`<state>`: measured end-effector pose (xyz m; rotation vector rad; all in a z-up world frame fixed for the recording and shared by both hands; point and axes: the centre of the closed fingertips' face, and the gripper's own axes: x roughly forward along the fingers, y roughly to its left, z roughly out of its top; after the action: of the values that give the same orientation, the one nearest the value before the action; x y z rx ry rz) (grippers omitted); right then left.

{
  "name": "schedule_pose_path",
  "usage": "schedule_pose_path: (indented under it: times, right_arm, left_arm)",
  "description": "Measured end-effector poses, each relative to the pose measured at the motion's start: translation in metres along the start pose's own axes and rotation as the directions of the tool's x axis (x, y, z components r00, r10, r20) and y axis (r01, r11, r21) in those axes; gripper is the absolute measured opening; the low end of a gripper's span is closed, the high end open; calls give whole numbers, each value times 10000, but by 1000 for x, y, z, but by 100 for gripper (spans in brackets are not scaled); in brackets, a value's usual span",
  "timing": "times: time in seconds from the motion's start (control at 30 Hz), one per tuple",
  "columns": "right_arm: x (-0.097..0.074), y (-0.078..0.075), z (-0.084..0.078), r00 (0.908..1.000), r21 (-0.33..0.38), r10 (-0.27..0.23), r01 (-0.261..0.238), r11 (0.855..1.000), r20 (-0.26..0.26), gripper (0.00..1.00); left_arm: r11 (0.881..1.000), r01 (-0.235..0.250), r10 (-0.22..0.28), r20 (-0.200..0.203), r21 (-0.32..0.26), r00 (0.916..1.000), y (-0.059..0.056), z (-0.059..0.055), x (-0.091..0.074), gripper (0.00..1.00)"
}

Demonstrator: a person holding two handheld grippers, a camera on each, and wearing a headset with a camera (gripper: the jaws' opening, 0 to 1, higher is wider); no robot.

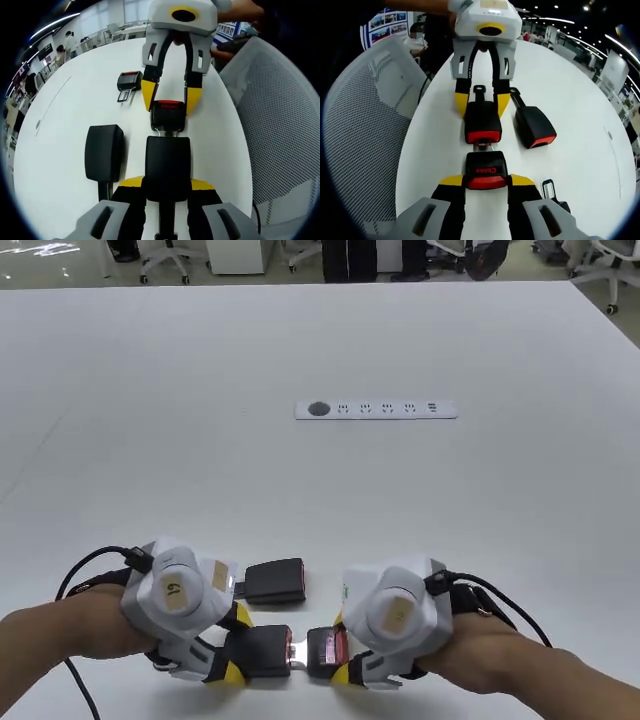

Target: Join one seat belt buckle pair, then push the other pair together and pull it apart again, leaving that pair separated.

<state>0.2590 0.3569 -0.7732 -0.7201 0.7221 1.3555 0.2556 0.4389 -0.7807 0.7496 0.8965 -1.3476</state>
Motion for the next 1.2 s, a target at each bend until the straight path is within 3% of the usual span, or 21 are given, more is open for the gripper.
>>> schedule_pose_path:
  times: [0.2, 0.27, 0.93, 1.2]
  right_arm:
    - [1, 1, 1, 10000, -14, -22, 23, 10000, 68, 27]
    - [4, 2, 6, 9991, -82, 53, -50, 10000, 423, 27]
    - [15, 0, 5, 9997, -311, 22, -15, 9995, 230, 28]
    - [15, -1, 4, 9988, -513, 23, 2, 9987, 489, 28]
  left_arm:
    - [10000, -5, 5, 16, 46, 10000, 0, 0, 0, 31]
    - [10000, 2, -2, 27, 87, 10000, 0, 1, 1, 31]
    - [10000, 36, -36, -8, 81, 10000, 1, -1, 2, 32]
    - [10000, -3, 3, 42, 12, 10000, 2, -1, 1, 32]
